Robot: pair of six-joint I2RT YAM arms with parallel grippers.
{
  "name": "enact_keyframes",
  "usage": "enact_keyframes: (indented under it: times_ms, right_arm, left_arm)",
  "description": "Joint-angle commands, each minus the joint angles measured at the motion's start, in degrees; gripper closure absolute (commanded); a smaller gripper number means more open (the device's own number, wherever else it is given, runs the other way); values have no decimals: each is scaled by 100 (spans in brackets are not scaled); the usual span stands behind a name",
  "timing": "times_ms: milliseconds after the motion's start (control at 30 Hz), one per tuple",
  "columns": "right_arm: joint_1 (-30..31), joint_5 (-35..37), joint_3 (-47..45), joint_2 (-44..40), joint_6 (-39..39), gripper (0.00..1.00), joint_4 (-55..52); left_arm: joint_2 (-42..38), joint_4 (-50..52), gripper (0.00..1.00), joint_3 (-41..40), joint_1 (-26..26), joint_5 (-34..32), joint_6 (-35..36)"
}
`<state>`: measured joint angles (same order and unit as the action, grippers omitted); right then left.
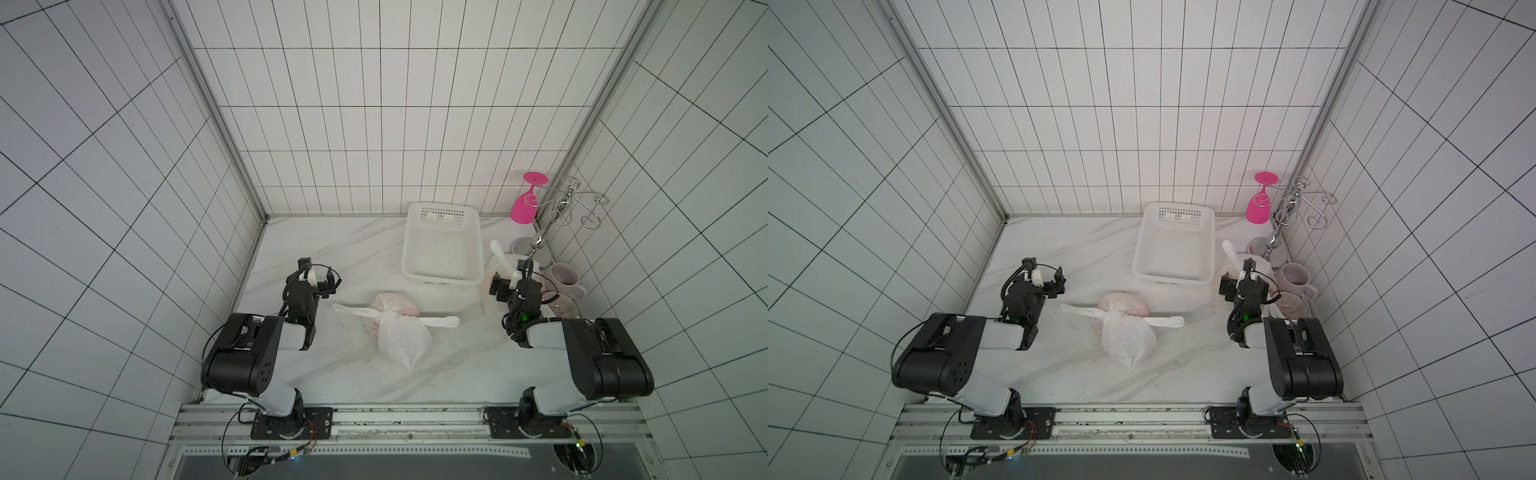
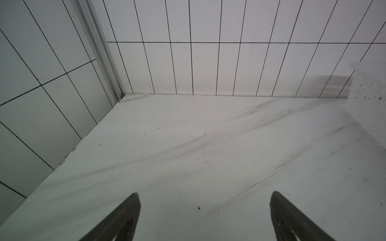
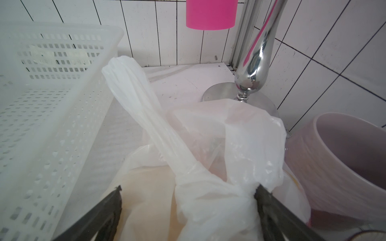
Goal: Place the peach into a plastic bag & tie a knot
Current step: Reset both arms
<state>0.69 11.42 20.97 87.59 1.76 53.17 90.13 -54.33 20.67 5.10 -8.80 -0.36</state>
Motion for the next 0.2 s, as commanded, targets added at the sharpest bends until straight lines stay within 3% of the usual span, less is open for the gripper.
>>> enact_keyframes:
  times_ms: [0,167]
  right_arm:
    - [-95,-202,242,61,158,1,-389]
    - [-95,-200,243,64,158,1,-395]
  left_arm:
    - [-66,69,3,74,19,-144,214]
    - [-73,-76,3,3,110,-352,240]
